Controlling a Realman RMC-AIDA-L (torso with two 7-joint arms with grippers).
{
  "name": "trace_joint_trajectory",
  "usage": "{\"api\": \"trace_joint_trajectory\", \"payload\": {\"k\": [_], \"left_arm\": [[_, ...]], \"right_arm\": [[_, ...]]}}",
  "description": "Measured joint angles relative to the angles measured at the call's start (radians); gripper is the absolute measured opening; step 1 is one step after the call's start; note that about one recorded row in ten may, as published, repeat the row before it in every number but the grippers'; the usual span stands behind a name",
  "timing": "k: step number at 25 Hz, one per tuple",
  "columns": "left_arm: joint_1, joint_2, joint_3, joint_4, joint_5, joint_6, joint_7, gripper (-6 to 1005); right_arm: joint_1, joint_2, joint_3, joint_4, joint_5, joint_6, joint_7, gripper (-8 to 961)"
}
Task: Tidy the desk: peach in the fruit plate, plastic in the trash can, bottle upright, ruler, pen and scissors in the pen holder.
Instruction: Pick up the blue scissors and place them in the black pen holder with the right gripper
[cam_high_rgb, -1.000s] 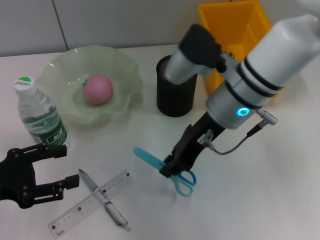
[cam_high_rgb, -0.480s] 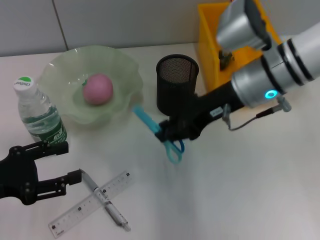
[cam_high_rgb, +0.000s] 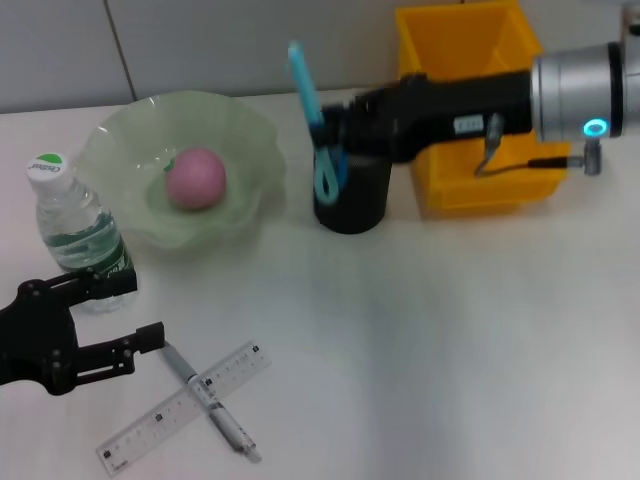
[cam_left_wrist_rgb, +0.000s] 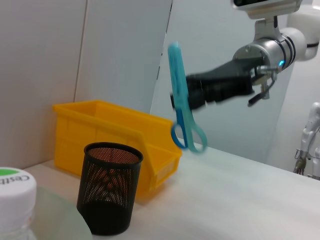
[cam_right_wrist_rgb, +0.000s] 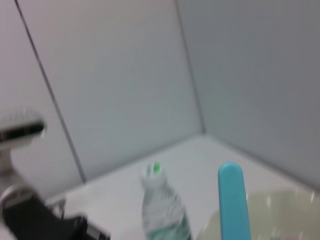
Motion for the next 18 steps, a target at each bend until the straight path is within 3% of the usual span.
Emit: {"api": "trace_joint_trajectory", "payload": {"k": [9,18], "left_arm": [[-0.009,0.000,0.000,-0.011,-0.017,-0.009,-0.012,782],[-0.010,-0.001,0.000,-0.013,-0.024,-0.020,-0.028,782]], "right_arm": [[-0.014,0.000,0.016,0.115,0.228,0.103,-0.210,220],[-0.018,0.000,0.017,0.147,0.269,0.161,-0.379,219]]}}
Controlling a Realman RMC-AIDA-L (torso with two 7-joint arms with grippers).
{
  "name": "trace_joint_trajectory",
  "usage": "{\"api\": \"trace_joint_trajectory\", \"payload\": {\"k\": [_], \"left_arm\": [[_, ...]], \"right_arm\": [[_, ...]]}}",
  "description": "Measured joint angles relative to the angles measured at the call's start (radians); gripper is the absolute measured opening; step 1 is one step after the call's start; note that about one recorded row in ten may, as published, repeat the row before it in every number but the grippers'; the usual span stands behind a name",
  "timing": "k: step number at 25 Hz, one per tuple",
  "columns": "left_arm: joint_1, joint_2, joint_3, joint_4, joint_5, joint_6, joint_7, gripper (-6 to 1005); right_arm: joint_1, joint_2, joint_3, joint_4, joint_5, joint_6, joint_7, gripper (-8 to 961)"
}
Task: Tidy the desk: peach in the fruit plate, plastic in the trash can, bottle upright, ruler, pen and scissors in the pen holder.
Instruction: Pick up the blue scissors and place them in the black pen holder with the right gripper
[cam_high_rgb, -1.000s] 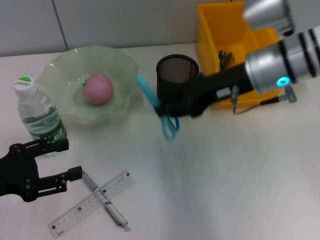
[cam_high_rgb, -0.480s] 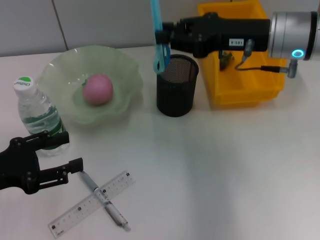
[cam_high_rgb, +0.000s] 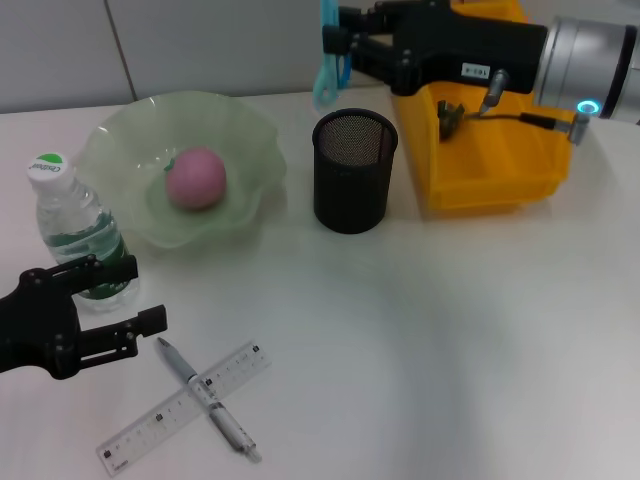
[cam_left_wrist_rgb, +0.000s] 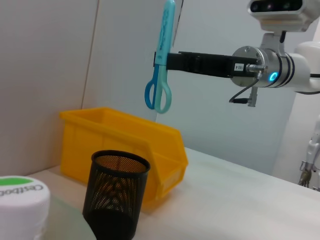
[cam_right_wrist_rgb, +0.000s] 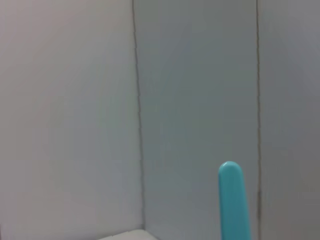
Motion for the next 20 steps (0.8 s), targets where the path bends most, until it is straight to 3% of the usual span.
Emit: {"api": "trace_joint_trajectory", "payload": {"k": [8,20], "left_arm": [[-0.003,-0.001,0.000,0.000,-0.004,-0.020,0.003,782],[-0.005,-0.002,0.000,-0.013,-0.025,-0.040,0.012,782]], "right_arm": [[-0.016,0.005,-0.006,0.051,0.121,0.089,-0.375,219],[-0.015,0.006,-0.015,0.084,0.182,0.184,-0.734,219]]}}
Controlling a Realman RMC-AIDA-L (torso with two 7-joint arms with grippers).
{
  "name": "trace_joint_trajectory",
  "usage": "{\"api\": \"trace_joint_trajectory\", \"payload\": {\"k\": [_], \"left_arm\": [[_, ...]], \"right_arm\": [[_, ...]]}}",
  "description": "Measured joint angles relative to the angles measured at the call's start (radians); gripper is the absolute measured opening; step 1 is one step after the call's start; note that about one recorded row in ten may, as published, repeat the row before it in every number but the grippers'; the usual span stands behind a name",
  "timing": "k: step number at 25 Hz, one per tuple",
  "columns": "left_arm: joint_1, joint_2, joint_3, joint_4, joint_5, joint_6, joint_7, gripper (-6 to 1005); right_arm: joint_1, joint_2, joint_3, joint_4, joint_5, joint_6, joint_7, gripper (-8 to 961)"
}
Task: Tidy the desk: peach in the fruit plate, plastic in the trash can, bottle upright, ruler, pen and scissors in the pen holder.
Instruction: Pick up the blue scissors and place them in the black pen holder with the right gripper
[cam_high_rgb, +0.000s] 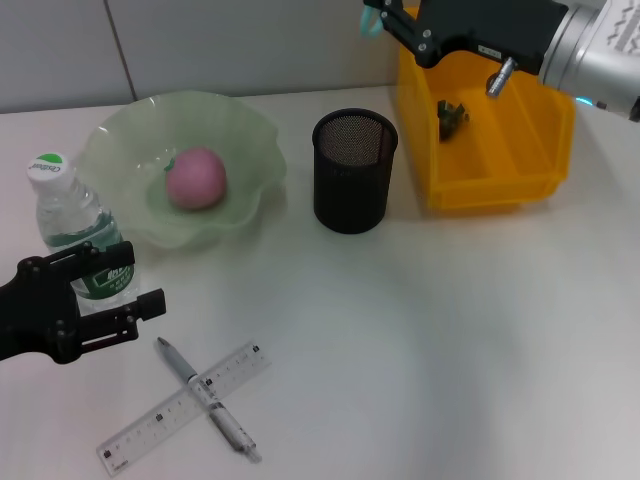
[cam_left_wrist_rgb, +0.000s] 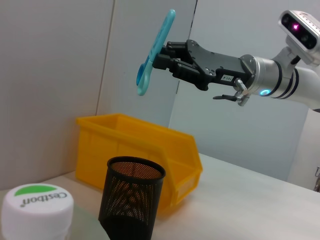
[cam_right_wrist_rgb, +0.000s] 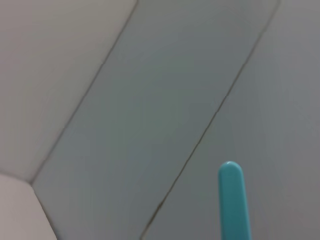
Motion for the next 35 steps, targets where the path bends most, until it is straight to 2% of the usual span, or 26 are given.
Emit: {"api": "trace_joint_trajectory", "payload": {"k": [6,8,9,13,14,18,22,23,24,35], "left_arm": [[0.000,-0.001,0.000,-0.013,-0.014,-0.005,0.020,783],[0.000,-0.001,0.000,-0.028,-0.026,-0.008,0.036,783],[0.000,-0.001,0.000,-0.028,-0.026,-0.008,0.036,783],[0.003,0.000,0.000,-0.046,-0.034,-0.022,0.068,782],[0.003,0.000,0.000,-0.046,-0.034,-0.022,0.068,782],[0.001,-0.001,0.000,-0.065,-0.040,-0.035,0.102,781],[0.004,-0.002,0.000,-0.067,-0.042,-0.042,0.118,781],[0.006,-0.002,0.000,-0.067,-0.045,-0.042,0.126,781],[0.006,-0.002,0.000,-0.067,-0.046,-0.043,0.130,781],[0.006,-0.004,0.000,-0.121,-0.052,-0.064,0.216,779]], "right_arm": [[-0.008,0.002,-0.001,-0.002,0.028,0.008,-0.219,219],[-0.017,0.004,-0.012,0.020,0.096,0.018,-0.394,219],[-0.017,0.004,-0.012,0.020,0.096,0.018,-0.394,219],[-0.041,0.004,-0.057,0.053,0.201,0.023,-0.650,219],[-0.041,0.004,-0.057,0.053,0.201,0.023,-0.650,219],[-0.061,0.005,-0.064,0.076,0.236,0.017,-0.851,219],[-0.066,0.006,-0.076,0.138,0.330,0.015,-1.092,219],[-0.067,0.006,-0.079,0.168,0.362,0.011,-1.212,219],[-0.067,0.006,-0.079,0.168,0.362,0.011,-1.212,219],[-0.065,0.006,-0.092,0.337,0.450,-0.089,-1.776,219]]}}
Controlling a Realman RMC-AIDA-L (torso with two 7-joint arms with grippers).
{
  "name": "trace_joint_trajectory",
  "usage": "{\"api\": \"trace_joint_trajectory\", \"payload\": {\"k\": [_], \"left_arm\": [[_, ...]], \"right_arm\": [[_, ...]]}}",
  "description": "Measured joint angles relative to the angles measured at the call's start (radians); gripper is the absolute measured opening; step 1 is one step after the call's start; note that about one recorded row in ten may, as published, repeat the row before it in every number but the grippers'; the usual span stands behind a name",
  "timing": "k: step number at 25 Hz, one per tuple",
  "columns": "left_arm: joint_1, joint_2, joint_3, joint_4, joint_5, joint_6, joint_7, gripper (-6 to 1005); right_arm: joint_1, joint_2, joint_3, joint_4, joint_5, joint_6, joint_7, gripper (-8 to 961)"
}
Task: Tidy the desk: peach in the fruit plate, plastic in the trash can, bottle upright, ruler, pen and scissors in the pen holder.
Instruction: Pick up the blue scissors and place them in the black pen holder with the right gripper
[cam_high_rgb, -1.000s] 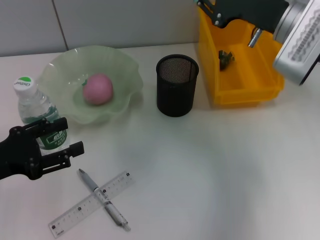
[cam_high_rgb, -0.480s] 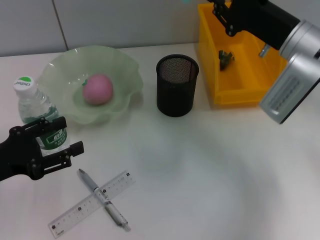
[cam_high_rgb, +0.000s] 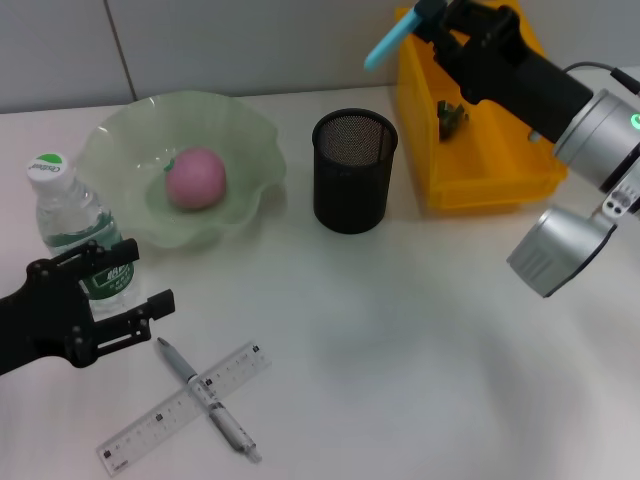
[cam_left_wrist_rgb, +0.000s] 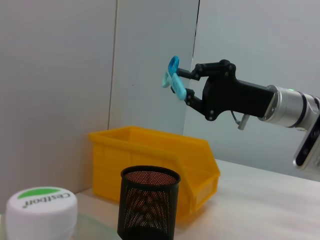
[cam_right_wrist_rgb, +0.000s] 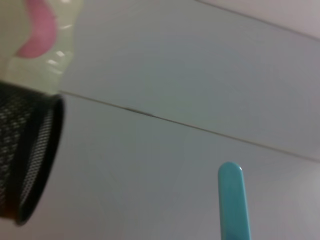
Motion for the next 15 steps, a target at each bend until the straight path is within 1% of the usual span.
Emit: {"api": "trace_joint_trajectory", "payload": {"k": [6,10,15], "left_arm": [[0.002,0.000,0.000,-0.021,0.000,-0.005,0.033,778],[0.005,0.000,0.000,-0.027,-0.002,-0.010,0.051,778],[0.009,0.000,0.000,-0.054,-0.017,-0.018,0.098,777]], "right_arm": [[0.016,0.001,0.002,0.048,0.001,-0.005,-0.243,220],[0.032,0.000,0.003,0.053,0.001,0.000,-0.376,231],[0.036,-0.001,0.001,0.054,-0.009,0.013,-0.456,249]]}}
